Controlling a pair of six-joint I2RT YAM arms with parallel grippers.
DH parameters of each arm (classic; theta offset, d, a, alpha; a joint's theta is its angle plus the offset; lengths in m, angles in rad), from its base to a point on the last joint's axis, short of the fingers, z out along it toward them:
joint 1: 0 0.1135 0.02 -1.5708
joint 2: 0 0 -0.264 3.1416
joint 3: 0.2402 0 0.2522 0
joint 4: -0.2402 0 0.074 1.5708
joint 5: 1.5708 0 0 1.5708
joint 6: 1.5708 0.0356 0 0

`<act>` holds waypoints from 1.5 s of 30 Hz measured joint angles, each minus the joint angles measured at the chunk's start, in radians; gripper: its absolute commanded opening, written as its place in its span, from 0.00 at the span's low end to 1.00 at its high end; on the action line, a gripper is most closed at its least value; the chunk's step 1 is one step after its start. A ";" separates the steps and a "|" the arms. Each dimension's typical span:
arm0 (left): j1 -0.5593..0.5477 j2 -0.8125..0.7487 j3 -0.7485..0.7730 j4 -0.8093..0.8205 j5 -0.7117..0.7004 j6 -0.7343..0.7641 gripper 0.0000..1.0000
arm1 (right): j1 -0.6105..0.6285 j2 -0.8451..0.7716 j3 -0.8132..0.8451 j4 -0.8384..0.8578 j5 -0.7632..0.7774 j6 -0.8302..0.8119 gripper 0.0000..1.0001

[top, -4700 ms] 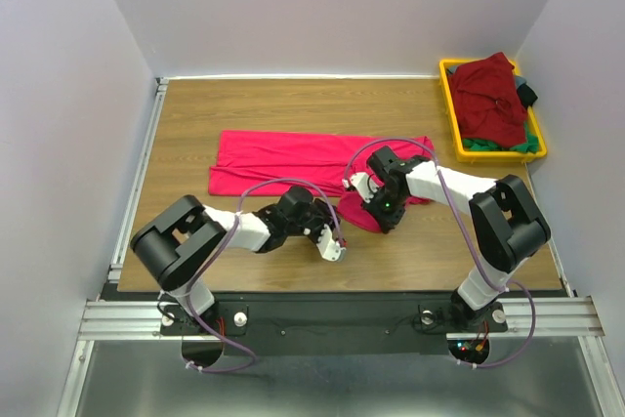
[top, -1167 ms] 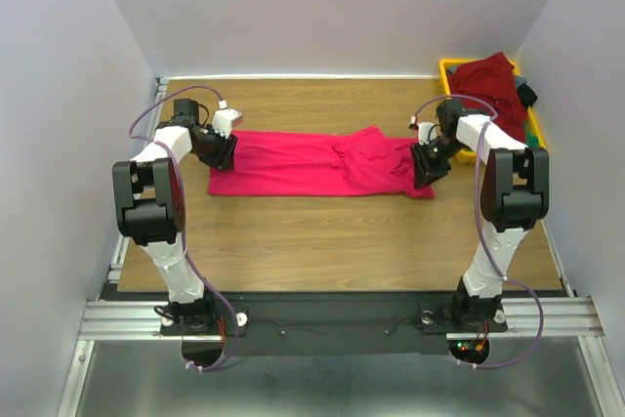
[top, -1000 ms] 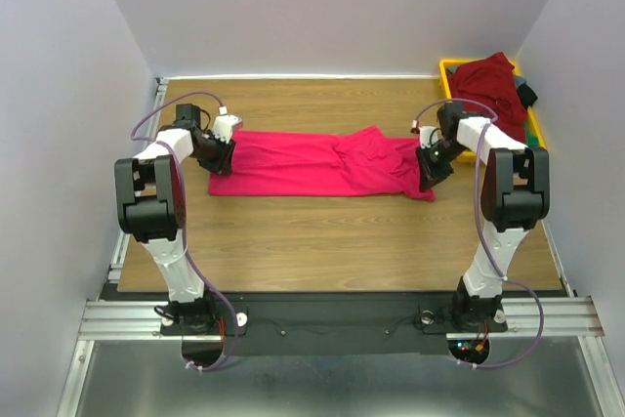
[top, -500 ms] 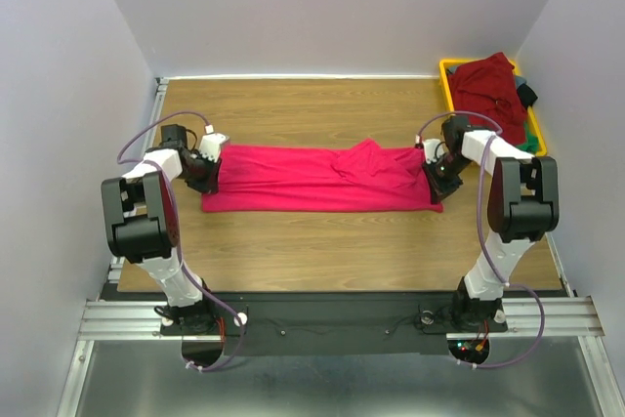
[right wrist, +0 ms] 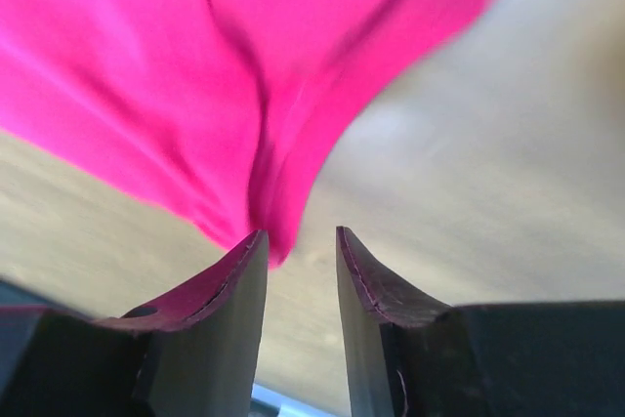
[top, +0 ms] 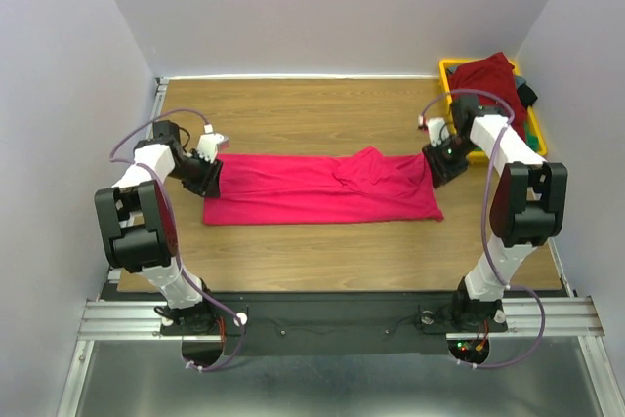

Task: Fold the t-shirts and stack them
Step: Fold the tshirt

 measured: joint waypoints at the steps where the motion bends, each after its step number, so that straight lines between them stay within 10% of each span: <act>1: 0.002 -0.002 0.033 -0.018 0.017 0.006 0.47 | -0.003 0.002 0.062 -0.010 -0.014 0.006 0.40; 13: 0.004 -0.041 0.203 -0.034 0.115 0.035 0.50 | 0.004 0.285 0.575 0.040 -0.240 0.179 0.39; 37: 0.004 -0.041 0.165 0.000 0.121 0.039 0.55 | 0.154 0.604 0.708 0.162 -0.357 0.379 0.47; 45: 0.004 -0.041 0.159 0.008 0.120 0.039 0.55 | 0.157 0.624 0.717 0.171 -0.414 0.410 0.27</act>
